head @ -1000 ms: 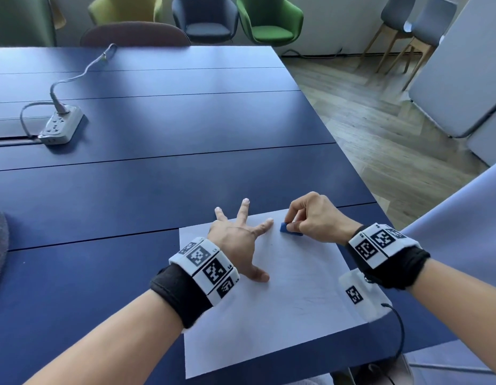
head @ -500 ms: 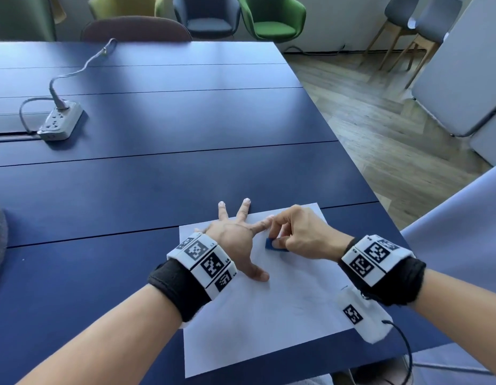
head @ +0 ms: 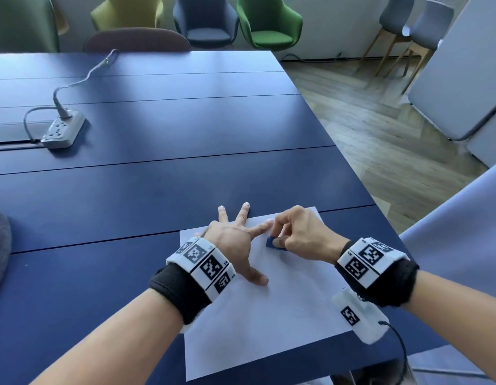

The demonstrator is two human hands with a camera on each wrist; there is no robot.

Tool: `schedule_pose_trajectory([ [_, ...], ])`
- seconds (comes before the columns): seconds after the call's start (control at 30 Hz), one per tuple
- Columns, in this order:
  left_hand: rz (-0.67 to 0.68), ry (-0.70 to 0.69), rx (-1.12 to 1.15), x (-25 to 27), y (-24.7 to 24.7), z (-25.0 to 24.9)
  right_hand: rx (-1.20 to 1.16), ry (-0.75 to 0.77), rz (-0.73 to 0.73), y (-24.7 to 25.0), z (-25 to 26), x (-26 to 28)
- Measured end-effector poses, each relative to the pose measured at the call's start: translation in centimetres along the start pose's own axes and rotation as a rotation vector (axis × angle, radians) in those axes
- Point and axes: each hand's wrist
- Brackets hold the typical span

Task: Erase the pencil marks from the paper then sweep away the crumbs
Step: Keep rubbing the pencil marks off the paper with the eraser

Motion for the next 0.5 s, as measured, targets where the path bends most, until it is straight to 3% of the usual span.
schedule_pose_trajectory([
  [0.07,-0.006,-0.002,-0.002,0.1,0.0,0.0,0.004,0.022,0.062,-0.6,0.4,0.7],
  [0.23,0.01,0.005,0.038,1.0,0.7,-0.5,-0.066,-0.124,-0.126,0.1,-0.4,-0.4],
  [0.4,0.045,0.019,0.072,1.1,0.9,-0.5,-0.069,-0.092,-0.065,-1.2,0.4,0.6],
  [0.5,0.047,0.023,0.077,1.1,0.9,-0.5,-0.067,-0.152,-0.16,0.3,-0.7,-0.5],
])
Point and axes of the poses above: each hand's wrist, its own x-axis away from the middle knuckle, its own y-axis out of the back of the hand, z = x × y, and after that the axes turned 11 degrees about x, right-handed
